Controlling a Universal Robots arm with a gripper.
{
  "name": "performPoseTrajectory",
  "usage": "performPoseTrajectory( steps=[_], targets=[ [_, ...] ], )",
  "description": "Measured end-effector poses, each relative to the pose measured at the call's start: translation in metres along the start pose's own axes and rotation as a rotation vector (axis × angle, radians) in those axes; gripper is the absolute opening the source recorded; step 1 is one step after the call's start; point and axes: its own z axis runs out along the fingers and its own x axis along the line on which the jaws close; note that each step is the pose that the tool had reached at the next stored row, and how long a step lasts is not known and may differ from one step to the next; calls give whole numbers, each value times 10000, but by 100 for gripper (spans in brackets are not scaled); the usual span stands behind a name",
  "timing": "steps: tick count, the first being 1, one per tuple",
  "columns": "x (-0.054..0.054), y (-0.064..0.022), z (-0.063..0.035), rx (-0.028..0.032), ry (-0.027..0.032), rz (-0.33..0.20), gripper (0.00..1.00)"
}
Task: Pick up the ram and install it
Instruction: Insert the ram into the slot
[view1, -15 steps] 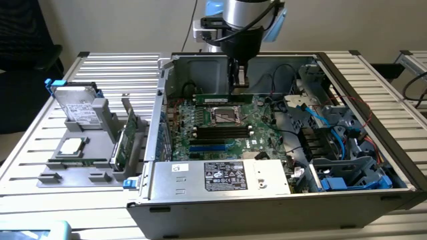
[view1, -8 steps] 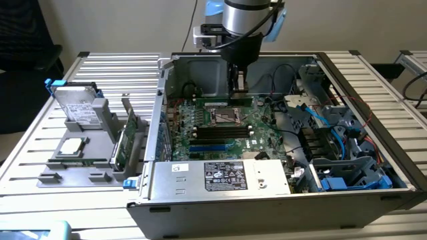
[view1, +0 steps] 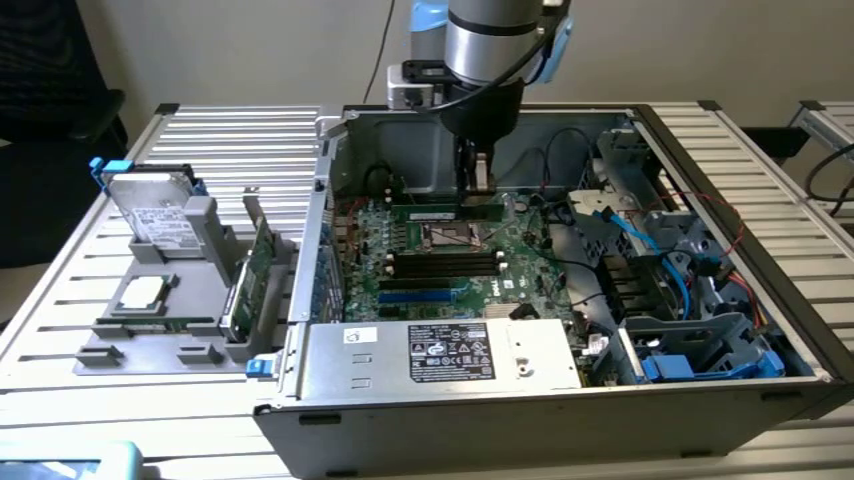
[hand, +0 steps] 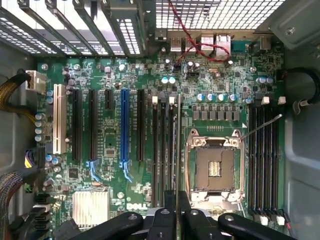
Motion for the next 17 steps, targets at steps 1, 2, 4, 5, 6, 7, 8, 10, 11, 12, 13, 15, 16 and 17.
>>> performPoseTrajectory(
  steps=[1,2,4,5,6,7,8,10,11,12,13,15,16,17],
  targets=[
    [8,-1,9,-2,0,-5,14],
    [17,-2,18,-5,-2,-10,14],
    [38,-5,36,-16,-2,-21,14],
    [42,-6,48,-16,-4,-26,14],
    [43,-6,61,-19,0,-26,14],
    [44,-7,76,-19,0,-27,14],
    [44,-8,91,-19,1,-29,14],
    [45,-10,123,-19,0,-31,14],
    [45,-11,134,-19,0,-32,14],
    [46,-11,143,-19,0,-32,14],
    [47,-11,149,-19,1,-33,14],
    [52,-11,157,-20,2,-39,14],
    [56,-12,161,-20,2,-40,14],
    [62,-12,165,-21,2,-42,14]
  ],
)
